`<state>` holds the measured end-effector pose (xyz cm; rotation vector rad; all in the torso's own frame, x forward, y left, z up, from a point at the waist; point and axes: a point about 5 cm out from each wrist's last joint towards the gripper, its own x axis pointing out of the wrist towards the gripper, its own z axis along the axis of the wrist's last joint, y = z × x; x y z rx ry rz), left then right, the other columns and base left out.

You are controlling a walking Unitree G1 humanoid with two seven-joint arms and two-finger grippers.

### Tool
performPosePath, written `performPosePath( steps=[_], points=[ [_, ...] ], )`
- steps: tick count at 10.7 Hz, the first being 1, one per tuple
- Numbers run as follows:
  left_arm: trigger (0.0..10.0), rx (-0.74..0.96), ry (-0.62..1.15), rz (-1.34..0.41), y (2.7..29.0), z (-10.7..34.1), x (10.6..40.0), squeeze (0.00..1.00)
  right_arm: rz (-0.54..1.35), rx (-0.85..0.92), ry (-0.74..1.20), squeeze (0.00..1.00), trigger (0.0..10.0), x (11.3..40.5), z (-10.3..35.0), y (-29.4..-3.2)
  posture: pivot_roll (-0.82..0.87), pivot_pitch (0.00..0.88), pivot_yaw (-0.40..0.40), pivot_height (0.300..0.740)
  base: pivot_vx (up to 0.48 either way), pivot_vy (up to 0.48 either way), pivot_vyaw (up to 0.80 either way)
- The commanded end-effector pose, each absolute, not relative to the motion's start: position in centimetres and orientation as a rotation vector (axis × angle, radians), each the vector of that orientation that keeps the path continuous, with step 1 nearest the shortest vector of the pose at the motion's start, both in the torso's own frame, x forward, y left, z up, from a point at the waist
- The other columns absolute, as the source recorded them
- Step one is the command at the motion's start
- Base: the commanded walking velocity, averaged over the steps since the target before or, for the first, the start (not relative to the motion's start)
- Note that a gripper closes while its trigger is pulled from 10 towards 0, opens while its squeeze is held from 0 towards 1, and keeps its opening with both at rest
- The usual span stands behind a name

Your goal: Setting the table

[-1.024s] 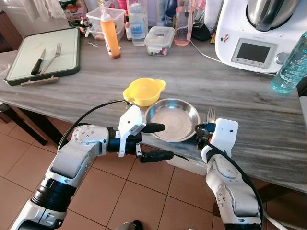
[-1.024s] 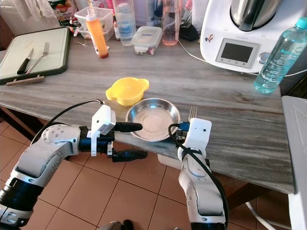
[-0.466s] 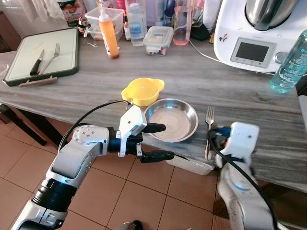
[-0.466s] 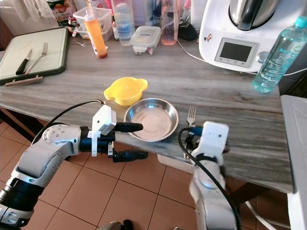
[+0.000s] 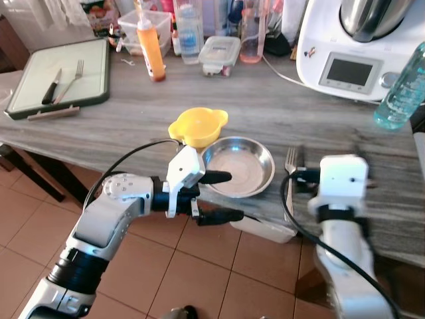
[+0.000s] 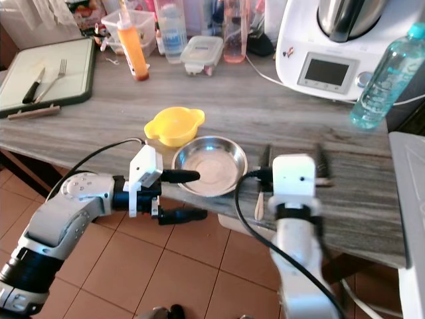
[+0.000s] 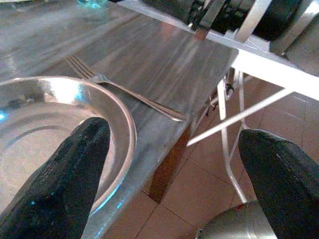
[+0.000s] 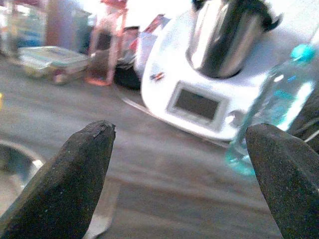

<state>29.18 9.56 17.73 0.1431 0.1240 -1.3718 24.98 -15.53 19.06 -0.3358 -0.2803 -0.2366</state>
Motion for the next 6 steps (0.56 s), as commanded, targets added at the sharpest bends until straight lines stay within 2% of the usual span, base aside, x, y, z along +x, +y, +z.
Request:
performPosePath(
  steps=[1, 4, 6],
  points=[
    [10.0, 0.147, 0.099, -1.354, 9.5, 18.0, 29.3, 0.00, -0.270, -0.367, -0.322, 1.00, 10.0, 24.2, 19.8, -16.0, -0.03, 0.113, 0.067, 0.740, 0.000, 0.000, 0.00],
    [10.0, 0.093, 0.040, -1.291, 8.6, 18.3, 29.5, 0.00, -0.305, -0.458, -0.391, 1.00, 10.0, 22.8, 21.2, -16.9, -0.04, 0.102, 0.060, 0.740, 0.000, 0.000, 0.00],
    [10.0, 0.023, -0.074, -1.164, 7.8, 19.7, 30.1, 0.00, -0.337, -0.486, -0.362, 1.00, 10.0, 21.9, 21.1, -18.0, -0.04, 0.098, 0.049, 0.740, 0.000, 0.000, 0.00]
  ],
)
